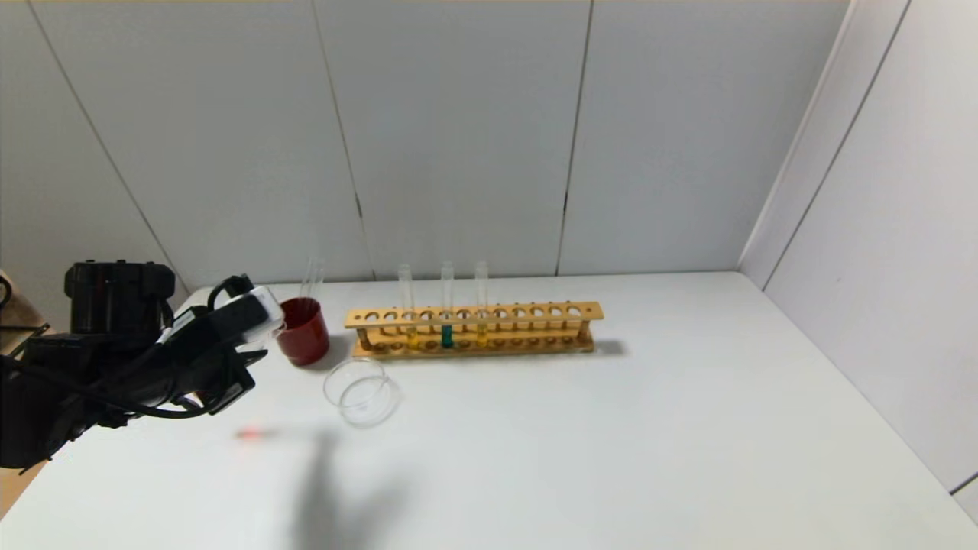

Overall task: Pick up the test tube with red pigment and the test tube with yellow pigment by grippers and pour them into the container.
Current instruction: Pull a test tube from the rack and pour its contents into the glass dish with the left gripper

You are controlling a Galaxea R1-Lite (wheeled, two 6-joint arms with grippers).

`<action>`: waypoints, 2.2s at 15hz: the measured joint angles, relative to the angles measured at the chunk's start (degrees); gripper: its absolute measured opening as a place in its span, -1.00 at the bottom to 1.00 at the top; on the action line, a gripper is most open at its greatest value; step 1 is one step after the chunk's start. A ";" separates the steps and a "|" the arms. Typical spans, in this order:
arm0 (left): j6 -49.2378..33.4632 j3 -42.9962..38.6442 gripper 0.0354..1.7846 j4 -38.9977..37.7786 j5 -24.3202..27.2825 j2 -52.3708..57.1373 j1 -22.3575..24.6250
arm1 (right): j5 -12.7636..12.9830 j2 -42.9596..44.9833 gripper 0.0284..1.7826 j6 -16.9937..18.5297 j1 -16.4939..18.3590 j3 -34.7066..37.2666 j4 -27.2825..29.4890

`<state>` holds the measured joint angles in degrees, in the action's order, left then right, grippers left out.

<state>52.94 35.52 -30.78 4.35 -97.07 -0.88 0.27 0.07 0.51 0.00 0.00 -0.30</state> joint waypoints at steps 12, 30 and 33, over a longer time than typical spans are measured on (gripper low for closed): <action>10.84 1.16 -0.69 -5.49 -6.52 -6.27 -5.02 | 0.00 0.00 0.96 0.01 0.00 0.00 0.00; 28.53 1.52 -0.69 -7.28 -9.31 -9.37 -7.56 | 0.00 0.00 0.96 0.01 0.00 0.00 0.00; 29.28 2.21 -0.69 -7.30 -9.56 -10.42 -8.00 | -0.02 0.00 0.96 0.01 0.00 0.00 -0.02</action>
<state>82.23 37.73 -38.08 -5.21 -107.50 -8.87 0.24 0.07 0.52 0.00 0.00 -0.33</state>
